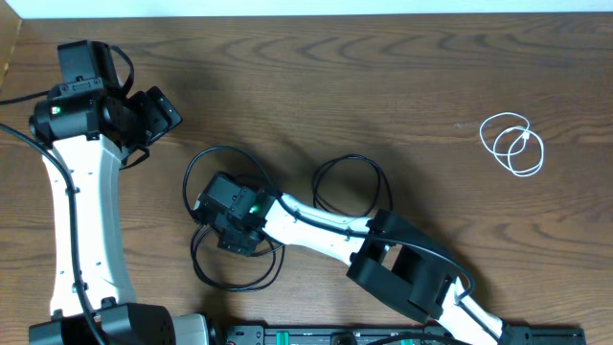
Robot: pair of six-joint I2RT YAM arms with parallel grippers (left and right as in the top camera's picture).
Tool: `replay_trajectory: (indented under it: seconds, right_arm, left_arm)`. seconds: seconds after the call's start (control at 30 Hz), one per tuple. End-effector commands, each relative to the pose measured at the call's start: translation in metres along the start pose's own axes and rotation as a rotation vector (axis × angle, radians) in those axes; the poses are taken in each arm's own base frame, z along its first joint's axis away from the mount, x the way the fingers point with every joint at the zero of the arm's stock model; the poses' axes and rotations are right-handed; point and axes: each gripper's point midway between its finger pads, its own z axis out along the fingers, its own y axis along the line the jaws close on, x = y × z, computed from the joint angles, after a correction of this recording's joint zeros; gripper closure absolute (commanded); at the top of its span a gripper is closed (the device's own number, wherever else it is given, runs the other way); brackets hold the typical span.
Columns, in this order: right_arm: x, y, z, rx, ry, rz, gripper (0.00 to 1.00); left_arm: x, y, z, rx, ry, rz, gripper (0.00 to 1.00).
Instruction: Untangle cables
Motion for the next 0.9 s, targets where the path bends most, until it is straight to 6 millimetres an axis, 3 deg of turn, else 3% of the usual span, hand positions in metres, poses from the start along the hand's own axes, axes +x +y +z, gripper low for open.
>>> replay_trajectory:
  seconds: [0.0, 0.07, 0.1, 0.13, 0.27, 0.43, 0.53, 0.7, 0.87]
  right_arm:
    - [0.047, 0.009, 0.026, -0.022, 0.113, 0.027, 0.39]
    - [0.057, 0.012, 0.028, -0.026, 0.135, 0.031, 0.6]
    - [0.06, 0.013, 0.029, -0.027, 0.143, 0.042, 0.66]
    - [0.064, 0.014, 0.03, -0.028, 0.152, 0.056, 0.79]
    - [0.069, 0.016, 0.031, -0.028, 0.164, 0.1, 0.99]
    - [0.062, 0.019, 0.028, -0.083, 0.14, 0.129, 0.99]
    - [0.048, 0.022, 0.015, -0.172, 0.097, 0.156, 0.99]
    - [0.017, 0.009, -0.036, -0.195, -0.008, 0.179, 0.99]
    - [-0.014, 0.01, -0.08, -0.27, -0.136, 0.172, 0.99]
  left_arm:
    - [0.001, 0.004, 0.002, -0.017, 0.004, -0.011, 0.07]
    - [0.001, 0.004, 0.002, -0.017, 0.004, -0.011, 0.07]
    - [0.001, 0.004, 0.002, -0.017, 0.004, -0.011, 0.07]
    - [0.002, 0.004, 0.002, -0.017, 0.004, -0.011, 0.07]
    - [0.002, 0.004, 0.002, -0.017, 0.004, -0.011, 0.07]
    - [0.002, 0.004, 0.002, -0.017, 0.004, -0.011, 0.07]
    - [0.002, 0.004, 0.002, -0.017, 0.004, -0.011, 0.07]
    - [0.002, 0.004, 0.002, -0.017, 0.004, -0.011, 0.07]
    - [0.002, 0.004, 0.002, -0.017, 0.004, -0.011, 0.07]
